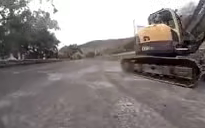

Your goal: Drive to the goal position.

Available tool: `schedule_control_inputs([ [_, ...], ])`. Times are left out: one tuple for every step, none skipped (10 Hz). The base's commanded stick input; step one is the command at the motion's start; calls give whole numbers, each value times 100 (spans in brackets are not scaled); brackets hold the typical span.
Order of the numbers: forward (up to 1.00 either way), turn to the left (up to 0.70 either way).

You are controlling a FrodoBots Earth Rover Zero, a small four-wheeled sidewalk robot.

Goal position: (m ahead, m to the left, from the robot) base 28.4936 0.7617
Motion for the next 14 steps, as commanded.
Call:
schedule_control_inputs([
  [70, 5],
  [70, 0],
  [70, 0],
  [70, 0],
  [70, 0],
  [70, 0],
  [70, 0],
  [70, 0],
  [70, 0],
  [70, 0],
  [70, 0],
  [70, 0],
  [70, 0],
  [70, 0],
])
